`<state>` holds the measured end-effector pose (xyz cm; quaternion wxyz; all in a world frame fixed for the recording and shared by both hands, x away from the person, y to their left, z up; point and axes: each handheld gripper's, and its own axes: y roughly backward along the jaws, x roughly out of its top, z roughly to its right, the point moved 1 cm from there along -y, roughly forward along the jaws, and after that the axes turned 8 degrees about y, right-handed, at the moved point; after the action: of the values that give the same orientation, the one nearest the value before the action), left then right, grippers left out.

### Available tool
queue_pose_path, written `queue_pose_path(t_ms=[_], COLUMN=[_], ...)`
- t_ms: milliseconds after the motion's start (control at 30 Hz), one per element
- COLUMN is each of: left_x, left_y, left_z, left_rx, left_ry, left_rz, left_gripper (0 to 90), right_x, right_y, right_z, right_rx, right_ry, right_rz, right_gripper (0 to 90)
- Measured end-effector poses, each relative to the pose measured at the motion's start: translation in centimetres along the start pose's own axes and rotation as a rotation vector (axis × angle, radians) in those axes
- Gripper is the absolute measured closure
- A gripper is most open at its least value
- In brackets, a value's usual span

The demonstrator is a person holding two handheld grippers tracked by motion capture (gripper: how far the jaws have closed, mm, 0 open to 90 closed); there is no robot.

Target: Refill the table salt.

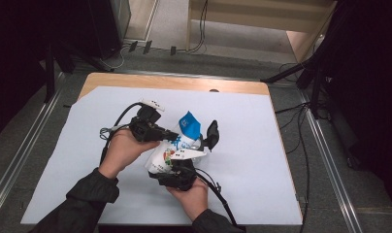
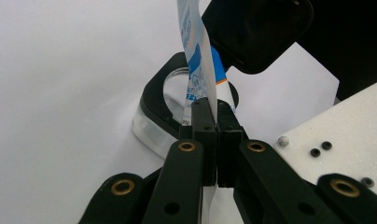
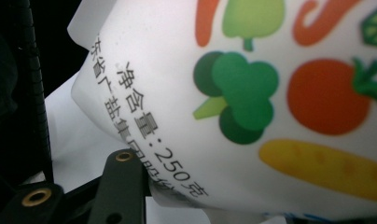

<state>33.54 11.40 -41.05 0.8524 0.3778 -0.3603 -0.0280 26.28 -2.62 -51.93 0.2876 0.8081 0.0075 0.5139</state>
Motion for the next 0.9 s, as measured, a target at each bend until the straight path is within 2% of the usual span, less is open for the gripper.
queue_pose_path(t_ms=[100,300,600,900], left_x=[0.12,0.17,0.13,0.26], left_y=[0.01,-0.1,0.14,0.19], left_z=[-0.01,0.08,0.11,0.17], left_rx=[0.001,-0.01,0.002,0.005], left_ry=[-0.005,-0.006,-0.007,-0.012], left_rz=[-0.002,0.026,0.049,0.065], left_gripper=[90.0,90.0,90.0,90.0], right_x=[0.12,0.3,0.75,1.03], right_y=[0.0,-0.02,-0.2,-0.2], right_z=[0.06,0.1,-0.14,-0.09], right_rx=[0.004,0.021,0.03,0.04], right_ry=[-0.011,-0.045,-0.034,-0.055], right_rz=[0.009,0.029,0.021,0.034], right_gripper=[57.1,58.2,56.2,57.1])
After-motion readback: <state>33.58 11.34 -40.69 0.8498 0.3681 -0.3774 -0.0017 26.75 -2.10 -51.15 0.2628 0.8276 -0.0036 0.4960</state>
